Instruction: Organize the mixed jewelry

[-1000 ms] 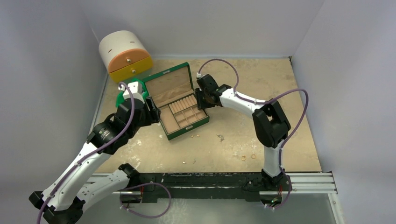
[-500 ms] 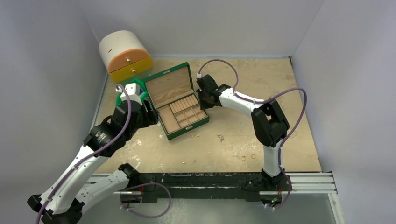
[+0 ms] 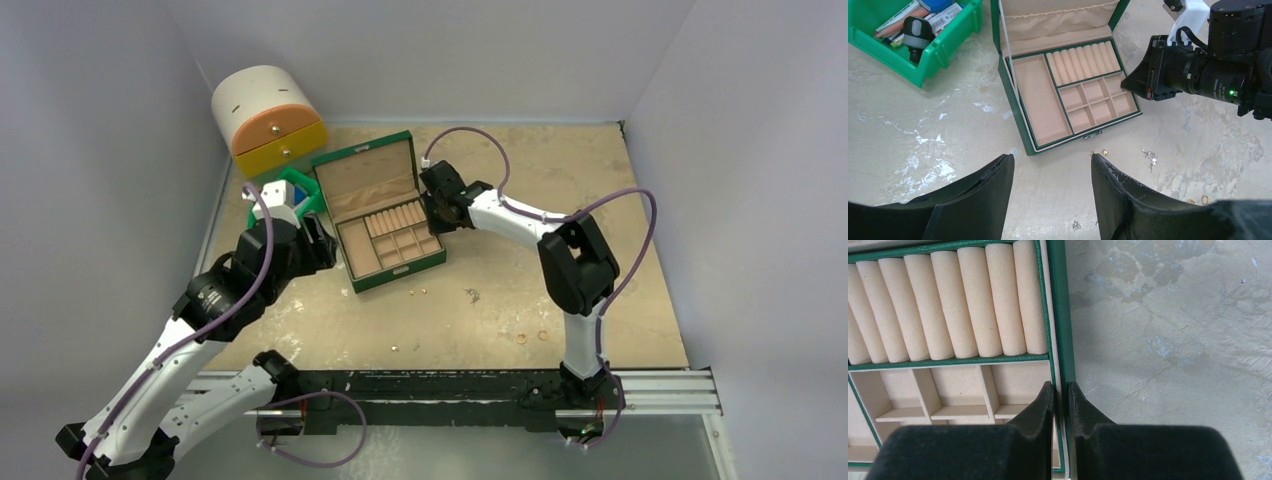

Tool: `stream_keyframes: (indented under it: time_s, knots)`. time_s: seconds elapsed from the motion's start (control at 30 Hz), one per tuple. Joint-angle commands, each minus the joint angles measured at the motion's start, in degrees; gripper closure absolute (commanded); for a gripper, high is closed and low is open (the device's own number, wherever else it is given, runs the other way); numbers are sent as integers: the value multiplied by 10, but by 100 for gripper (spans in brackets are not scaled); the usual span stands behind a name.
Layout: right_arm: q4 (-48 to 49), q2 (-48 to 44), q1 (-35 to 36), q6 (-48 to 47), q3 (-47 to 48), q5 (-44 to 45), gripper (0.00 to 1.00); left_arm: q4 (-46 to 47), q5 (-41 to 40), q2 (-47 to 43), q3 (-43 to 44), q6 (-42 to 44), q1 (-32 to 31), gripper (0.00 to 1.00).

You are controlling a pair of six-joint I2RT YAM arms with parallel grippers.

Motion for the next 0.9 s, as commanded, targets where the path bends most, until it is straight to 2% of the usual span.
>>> stream_keyframes:
  time_s: [0.0,0.3,0.67,0.87]
  knots:
    - [-7,-35,-34,33,-16,40,100,11,-4,-13,5,5,3,42]
    - [28,-104,-107,26,-105,25,100,26,8,-37,-12,6,3,42]
    - [59,-141,-110,17,-165,8,100,51,22,-77,-57,22,3,41]
    - [119,-137,-106,-68,-172,-28,100,86,62,-74,-75,18,3,41]
